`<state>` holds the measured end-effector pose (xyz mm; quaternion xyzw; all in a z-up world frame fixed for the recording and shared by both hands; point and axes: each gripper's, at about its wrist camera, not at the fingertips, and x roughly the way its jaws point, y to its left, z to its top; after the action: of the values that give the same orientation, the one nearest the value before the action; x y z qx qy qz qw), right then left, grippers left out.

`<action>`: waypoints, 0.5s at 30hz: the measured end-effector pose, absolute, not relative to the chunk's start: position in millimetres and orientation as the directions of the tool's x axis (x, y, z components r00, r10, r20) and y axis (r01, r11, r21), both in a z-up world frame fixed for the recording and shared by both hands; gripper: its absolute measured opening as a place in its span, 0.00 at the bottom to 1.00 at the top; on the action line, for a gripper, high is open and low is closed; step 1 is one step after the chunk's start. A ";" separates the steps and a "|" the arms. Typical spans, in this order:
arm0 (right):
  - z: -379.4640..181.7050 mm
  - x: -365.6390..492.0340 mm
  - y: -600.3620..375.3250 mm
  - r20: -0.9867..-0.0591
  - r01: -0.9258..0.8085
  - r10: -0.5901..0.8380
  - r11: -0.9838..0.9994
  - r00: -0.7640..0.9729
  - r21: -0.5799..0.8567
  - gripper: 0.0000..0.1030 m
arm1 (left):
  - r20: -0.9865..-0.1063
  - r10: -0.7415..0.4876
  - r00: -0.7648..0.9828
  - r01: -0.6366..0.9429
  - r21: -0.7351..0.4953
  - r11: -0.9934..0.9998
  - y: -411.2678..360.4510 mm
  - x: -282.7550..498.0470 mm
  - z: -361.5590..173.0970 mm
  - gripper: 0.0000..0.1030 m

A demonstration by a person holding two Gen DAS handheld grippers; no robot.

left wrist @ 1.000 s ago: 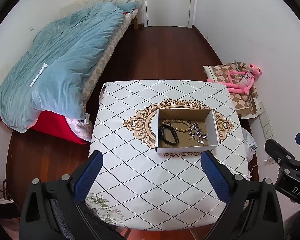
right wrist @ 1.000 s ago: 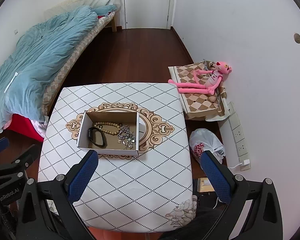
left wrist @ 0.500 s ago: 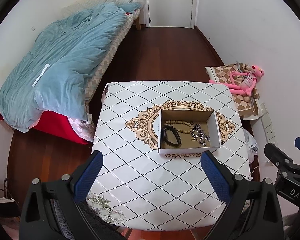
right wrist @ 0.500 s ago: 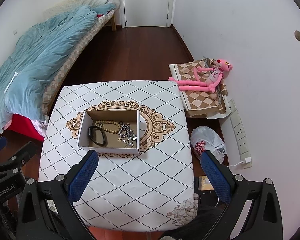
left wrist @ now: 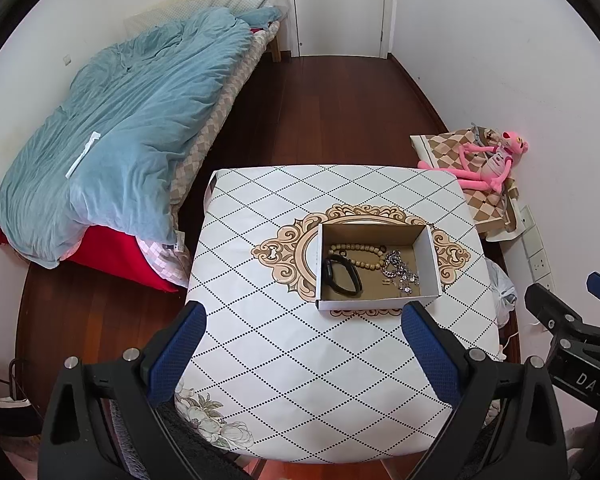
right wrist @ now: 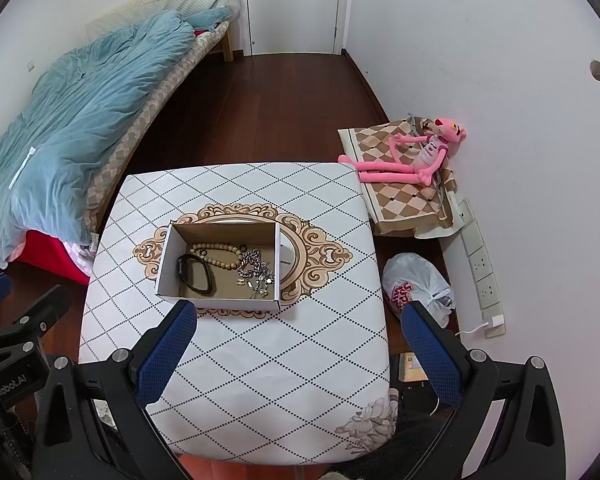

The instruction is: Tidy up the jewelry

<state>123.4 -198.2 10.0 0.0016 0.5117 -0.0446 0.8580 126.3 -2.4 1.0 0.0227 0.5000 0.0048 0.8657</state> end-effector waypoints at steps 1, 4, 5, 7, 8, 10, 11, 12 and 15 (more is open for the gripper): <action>10.0 123.5 -198.1 -0.879 0.078 -0.074 0.996 0.471 -0.042 1.00 | -0.866 0.030 0.499 0.014 0.043 0.999 -2.3 126.4 1.1 0.97; 10.8 125.0 -198.1 -0.879 0.076 -0.073 0.996 0.471 -0.042 1.00 | -0.865 0.031 0.502 0.015 0.045 0.999 -2.5 125.8 1.3 0.97; 10.5 124.6 -198.2 -0.879 0.076 -0.073 0.996 0.471 -0.041 1.00 | -0.864 0.030 0.502 0.016 0.044 0.999 -2.6 126.0 1.5 0.97; 11.4 125.0 -198.3 -0.879 0.077 -0.074 0.996 0.470 -0.042 1.00 | -0.863 0.031 0.504 0.016 0.045 0.999 -2.8 126.0 2.0 0.97; 10.9 124.8 -198.2 -0.879 0.076 -0.072 0.996 0.470 -0.041 1.00 | -0.862 0.031 0.505 0.017 0.045 0.999 -2.8 126.0 2.5 0.97; 11.4 125.1 -197.9 -0.879 0.076 -0.074 0.996 0.471 -0.043 1.00 | -0.862 0.033 0.506 0.016 0.047 0.999 -1.9 126.6 2.2 0.97; 11.5 125.2 -197.8 -0.879 0.076 -0.075 0.996 0.472 -0.045 1.00 | -0.862 0.033 0.506 0.016 0.047 0.999 -2.6 126.6 2.4 0.97; 10.8 124.8 -198.1 -0.879 0.076 -0.072 0.996 0.471 -0.041 1.00 | -0.862 0.032 0.506 0.016 0.047 0.999 -2.0 127.0 2.1 0.97; 10.8 124.8 -198.1 -0.879 0.077 -0.074 0.996 0.472 -0.042 1.00 | -0.857 0.039 0.514 0.015 0.054 0.998 -2.8 126.0 3.1 0.97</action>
<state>124.8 -198.1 10.8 0.0017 0.5121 -0.0439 0.8578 126.0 -2.8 3.1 0.0271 0.4931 0.0069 0.8695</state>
